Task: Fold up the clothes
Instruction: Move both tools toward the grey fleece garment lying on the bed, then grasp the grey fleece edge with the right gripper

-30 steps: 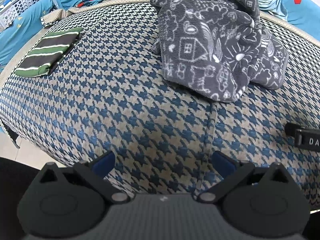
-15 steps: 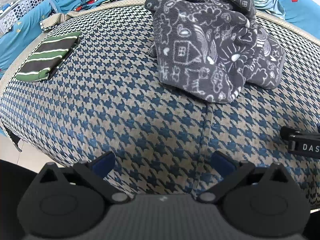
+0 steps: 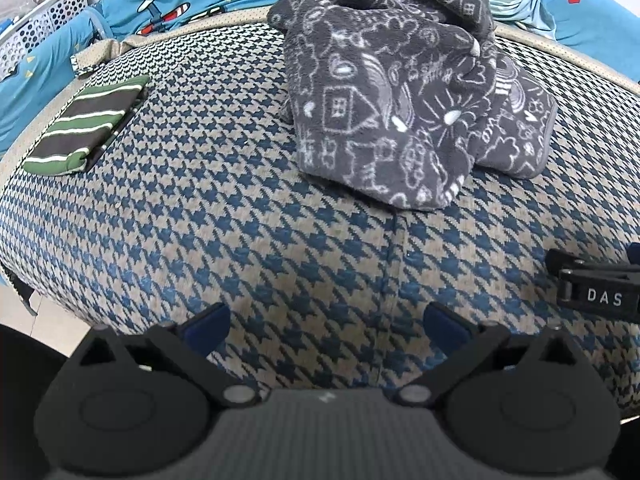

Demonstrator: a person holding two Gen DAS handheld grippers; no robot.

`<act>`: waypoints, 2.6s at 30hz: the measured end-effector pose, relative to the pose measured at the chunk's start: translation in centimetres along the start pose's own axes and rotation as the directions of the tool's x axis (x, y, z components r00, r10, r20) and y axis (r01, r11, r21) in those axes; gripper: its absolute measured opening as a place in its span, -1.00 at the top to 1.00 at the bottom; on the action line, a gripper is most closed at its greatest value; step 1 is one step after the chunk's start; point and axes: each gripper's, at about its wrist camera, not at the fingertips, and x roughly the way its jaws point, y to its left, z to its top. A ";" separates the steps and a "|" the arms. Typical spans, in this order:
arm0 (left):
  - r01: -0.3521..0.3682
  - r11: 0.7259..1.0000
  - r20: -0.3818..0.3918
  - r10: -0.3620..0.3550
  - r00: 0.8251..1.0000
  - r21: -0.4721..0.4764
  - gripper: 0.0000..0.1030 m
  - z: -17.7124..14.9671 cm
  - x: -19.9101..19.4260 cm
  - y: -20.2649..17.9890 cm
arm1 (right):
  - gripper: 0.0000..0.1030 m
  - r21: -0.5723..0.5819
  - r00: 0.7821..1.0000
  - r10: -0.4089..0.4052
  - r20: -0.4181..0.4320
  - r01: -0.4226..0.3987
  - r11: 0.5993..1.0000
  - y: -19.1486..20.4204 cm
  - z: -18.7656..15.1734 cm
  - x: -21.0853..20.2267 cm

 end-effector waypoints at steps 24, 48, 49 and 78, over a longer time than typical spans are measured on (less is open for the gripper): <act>-0.010 1.000 0.096 0.008 0.995 0.024 -1.00 1.9 -0.1 -2.0 | -1.00 0.062 0.995 0.006 0.102 -0.012 0.998 2.2 0.8 -3.4; 0.010 0.997 0.180 -0.024 0.983 0.078 -1.00 0.5 -2.5 -4.3 | -1.00 0.074 0.995 0.006 0.100 -0.014 0.997 2.3 0.7 -3.3; 0.014 0.997 0.188 -0.028 0.982 0.077 -1.00 0.5 -2.7 -4.3 | -1.00 0.075 0.995 0.006 0.102 -0.014 0.997 2.2 0.7 -3.4; 0.071 0.996 0.239 -0.055 0.969 -0.061 -1.00 7.0 -2.3 1.2 | -0.69 0.110 0.985 0.119 0.123 -0.133 0.985 2.4 2.2 -3.6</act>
